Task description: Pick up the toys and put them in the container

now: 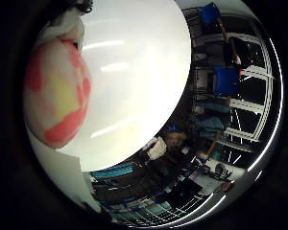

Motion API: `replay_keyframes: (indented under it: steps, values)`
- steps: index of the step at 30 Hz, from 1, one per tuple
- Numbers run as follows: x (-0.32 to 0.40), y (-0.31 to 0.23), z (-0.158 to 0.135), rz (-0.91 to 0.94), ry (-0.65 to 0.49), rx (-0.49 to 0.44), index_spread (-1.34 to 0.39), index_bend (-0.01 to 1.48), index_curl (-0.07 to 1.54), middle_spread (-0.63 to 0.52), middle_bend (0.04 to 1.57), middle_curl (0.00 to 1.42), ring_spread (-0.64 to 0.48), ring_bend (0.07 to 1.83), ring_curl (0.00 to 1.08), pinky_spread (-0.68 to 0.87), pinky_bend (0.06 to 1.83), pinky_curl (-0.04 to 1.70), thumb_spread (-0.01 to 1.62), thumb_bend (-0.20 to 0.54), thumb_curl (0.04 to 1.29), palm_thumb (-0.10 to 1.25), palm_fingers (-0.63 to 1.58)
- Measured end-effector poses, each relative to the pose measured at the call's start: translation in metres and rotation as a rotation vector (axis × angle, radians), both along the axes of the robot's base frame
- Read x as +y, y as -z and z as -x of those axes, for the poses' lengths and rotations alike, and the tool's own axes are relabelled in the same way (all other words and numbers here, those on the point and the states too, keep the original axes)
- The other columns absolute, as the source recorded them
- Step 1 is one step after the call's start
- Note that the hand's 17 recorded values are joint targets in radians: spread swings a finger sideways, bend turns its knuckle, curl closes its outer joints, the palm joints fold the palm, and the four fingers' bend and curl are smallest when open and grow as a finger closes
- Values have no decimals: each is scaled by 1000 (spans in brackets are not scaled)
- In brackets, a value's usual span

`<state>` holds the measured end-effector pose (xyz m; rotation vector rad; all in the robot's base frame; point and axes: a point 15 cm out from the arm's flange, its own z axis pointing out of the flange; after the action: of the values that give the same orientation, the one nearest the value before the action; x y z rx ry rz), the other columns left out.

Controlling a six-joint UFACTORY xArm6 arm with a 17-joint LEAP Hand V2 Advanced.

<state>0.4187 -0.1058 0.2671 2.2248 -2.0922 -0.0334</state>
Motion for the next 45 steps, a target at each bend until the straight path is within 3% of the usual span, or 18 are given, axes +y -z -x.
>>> replay_keyframes:
  steps: [9,20,33,45]
  values:
    - [15,-101,13,-28,-6,-24,-301,1032,974,-218,1259,1014,-260,1373,890,-164,1281,1125,1067,-13,612,1042,983]
    - [79,-189,-5,-53,-74,-139,-311,994,999,-218,1249,1013,-269,1354,902,-174,1238,1183,1063,-14,629,1042,994]
    - [186,-202,-38,-78,-153,-205,-321,953,1018,-221,1225,1020,-275,1326,916,-186,1198,1222,1052,-13,644,1036,1015]
    - [273,-167,-74,-108,-186,-250,-325,921,1026,-221,1198,1023,-269,1295,918,-192,1165,1234,1014,-14,668,1050,1057]
